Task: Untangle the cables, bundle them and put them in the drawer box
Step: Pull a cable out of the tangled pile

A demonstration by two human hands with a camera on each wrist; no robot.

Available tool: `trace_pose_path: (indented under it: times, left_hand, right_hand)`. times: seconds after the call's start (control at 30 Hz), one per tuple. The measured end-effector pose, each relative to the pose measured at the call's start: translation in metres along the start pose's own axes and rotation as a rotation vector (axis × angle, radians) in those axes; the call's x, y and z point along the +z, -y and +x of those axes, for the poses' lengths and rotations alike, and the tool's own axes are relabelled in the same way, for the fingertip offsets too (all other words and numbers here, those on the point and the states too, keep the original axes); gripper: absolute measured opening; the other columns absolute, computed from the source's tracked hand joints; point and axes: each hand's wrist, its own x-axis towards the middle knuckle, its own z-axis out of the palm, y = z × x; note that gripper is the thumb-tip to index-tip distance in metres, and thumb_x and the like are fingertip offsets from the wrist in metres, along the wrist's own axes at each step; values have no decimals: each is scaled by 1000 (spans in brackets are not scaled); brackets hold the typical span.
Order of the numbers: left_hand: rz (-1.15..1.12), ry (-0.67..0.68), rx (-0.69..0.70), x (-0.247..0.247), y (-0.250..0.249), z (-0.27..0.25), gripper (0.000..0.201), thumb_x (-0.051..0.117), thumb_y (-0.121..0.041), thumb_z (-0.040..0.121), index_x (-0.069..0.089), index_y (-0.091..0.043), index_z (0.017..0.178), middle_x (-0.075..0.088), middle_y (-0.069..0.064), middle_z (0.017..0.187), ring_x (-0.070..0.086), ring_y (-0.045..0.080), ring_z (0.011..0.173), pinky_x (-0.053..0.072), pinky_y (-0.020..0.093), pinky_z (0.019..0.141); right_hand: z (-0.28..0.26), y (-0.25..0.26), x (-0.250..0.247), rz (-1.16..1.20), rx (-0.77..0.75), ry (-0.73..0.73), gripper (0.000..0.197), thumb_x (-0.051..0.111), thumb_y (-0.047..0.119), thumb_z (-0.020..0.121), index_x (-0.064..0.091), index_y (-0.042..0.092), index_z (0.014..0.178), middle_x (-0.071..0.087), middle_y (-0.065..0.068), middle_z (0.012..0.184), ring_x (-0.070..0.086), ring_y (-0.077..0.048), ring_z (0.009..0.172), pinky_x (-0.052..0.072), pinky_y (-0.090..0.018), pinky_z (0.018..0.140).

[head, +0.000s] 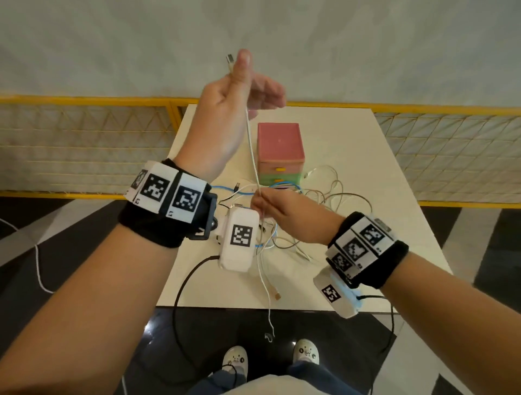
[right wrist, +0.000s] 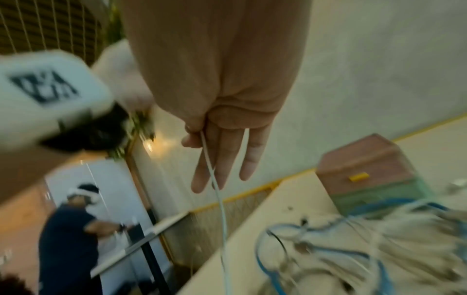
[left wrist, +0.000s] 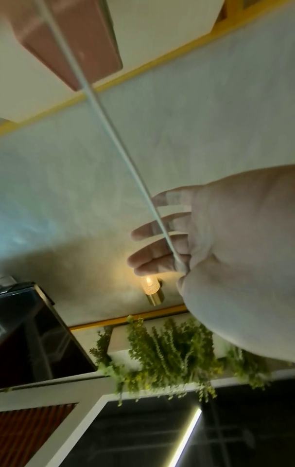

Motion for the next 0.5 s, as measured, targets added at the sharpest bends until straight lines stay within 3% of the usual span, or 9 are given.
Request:
trace_pose_path:
  times: [0.07, 0.1, 0.17, 0.23, 0.3, 0.37, 0.43, 0.5]
  left_hand:
    - [-14, -32, -31, -7, 9, -2, 56, 25, -39, 106, 67, -21, 73, 73, -5, 71, 71, 12, 77, 48, 34, 81]
    - [-31, -26, -54, -9, 13, -4, 55, 27, -38, 106, 65, -19, 72, 70, -5, 66, 69, 12, 70, 50, 34, 75]
    - [-42, 4, -97, -12, 21, -9, 52, 30, -37, 106, 61, -15, 71, 60, -6, 54, 58, 11, 50, 49, 28, 55]
    - [-16, 38, -122, -14, 28, -12, 49, 32, -37, 106, 59, -14, 72, 46, -10, 47, 40, 8, 38, 34, 21, 41]
    - [-3, 56, -166, -18, 36, -14, 45, 35, -37, 105, 57, -15, 72, 33, -13, 44, 27, 6, 37, 22, 19, 39]
    - [29, 54, -193, -20, 42, -18, 39, 44, -37, 102, 60, -20, 70, 30, -12, 47, 23, 7, 38, 19, 20, 41]
    - [104, 57, -190, -20, 46, -23, 27, 54, -31, 98, 63, -26, 73, 42, -11, 56, 30, 2, 38, 22, 21, 43]
    - [153, 75, -206, -20, 48, -27, 17, 53, -22, 99, 65, -22, 87, 57, -19, 62, 43, -6, 39, 27, 11, 46]
  right_hand:
    - [0, -20, 16, -124, 52, 92, 27, 32, 12, 103, 55, -1, 96, 59, 10, 82, 54, 17, 72, 36, -2, 71]
    - [1, -30, 22, -205, 76, 173, 27, 34, 16, 103, 58, 3, 103, 63, 6, 92, 55, 13, 78, 38, -5, 76]
    - [4, -50, 33, -364, 140, 396, 25, 44, 20, 100, 59, 12, 118, 61, -1, 120, 56, -7, 104, 40, -21, 95]
    - [6, -67, 43, -481, 218, 557, 36, 53, 11, 93, 52, 15, 129, 52, -4, 135, 48, -18, 122, 34, -27, 102]
    - [10, -81, 54, -501, 249, 588, 44, 52, -4, 88, 55, 14, 128, 55, -6, 131, 52, -20, 119, 38, -25, 99]
    - [14, -94, 63, -505, 269, 563, 46, 48, -10, 85, 60, 15, 121, 60, -4, 124, 56, -20, 112, 42, -22, 91]
    - [15, -106, 70, -542, 275, 536, 46, 50, -10, 83, 64, 21, 114, 60, -4, 123, 57, -22, 110, 40, -23, 86]
    - [16, -115, 76, -573, 285, 521, 42, 55, -5, 81, 65, 23, 111, 59, -8, 122, 58, -27, 107, 46, -30, 88]
